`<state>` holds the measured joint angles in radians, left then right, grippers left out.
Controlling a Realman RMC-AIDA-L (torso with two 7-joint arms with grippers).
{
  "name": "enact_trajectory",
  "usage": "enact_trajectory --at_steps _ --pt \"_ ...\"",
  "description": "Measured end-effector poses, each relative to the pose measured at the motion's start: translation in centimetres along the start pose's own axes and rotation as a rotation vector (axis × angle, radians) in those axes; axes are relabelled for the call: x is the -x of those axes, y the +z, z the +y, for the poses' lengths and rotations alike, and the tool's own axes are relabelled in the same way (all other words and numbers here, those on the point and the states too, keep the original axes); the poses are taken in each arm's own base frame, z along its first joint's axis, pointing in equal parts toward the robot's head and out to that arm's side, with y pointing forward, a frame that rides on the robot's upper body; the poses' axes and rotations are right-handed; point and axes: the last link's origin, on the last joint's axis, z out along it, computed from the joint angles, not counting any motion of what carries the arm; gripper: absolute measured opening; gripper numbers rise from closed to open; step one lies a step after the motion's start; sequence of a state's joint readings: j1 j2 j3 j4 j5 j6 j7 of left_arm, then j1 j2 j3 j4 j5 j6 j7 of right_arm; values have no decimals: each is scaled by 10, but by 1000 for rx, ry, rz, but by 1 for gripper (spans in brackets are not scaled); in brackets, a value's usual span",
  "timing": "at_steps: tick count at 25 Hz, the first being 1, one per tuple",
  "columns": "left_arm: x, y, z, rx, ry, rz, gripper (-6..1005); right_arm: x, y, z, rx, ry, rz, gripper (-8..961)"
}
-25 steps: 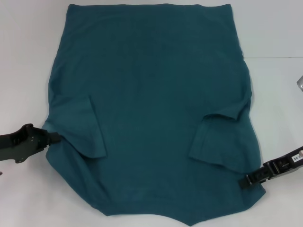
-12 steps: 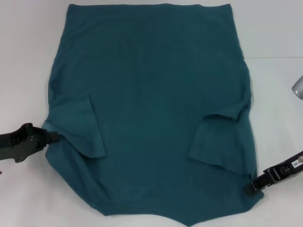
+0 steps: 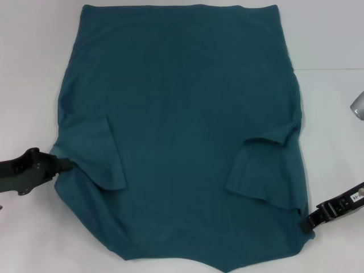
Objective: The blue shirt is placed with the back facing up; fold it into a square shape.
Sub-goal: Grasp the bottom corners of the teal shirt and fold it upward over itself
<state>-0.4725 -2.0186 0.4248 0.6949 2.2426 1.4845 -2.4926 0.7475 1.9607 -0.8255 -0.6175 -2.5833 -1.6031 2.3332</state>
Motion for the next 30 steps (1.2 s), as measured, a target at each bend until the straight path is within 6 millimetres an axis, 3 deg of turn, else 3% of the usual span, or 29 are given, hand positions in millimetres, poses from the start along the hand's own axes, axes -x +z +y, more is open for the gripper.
enact_trajectory --at_steps 10,20,30 --pt "4 -2 4 38 38 -18 22 -3 -10 0 86 8 -91 52" --pt "20 -22 2 72 67 -88 21 -26 -17 -5 150 44 -102 39" --pt "21 -22 0 67 59 -71 22 -27 -21 -10 142 62 -139 51"
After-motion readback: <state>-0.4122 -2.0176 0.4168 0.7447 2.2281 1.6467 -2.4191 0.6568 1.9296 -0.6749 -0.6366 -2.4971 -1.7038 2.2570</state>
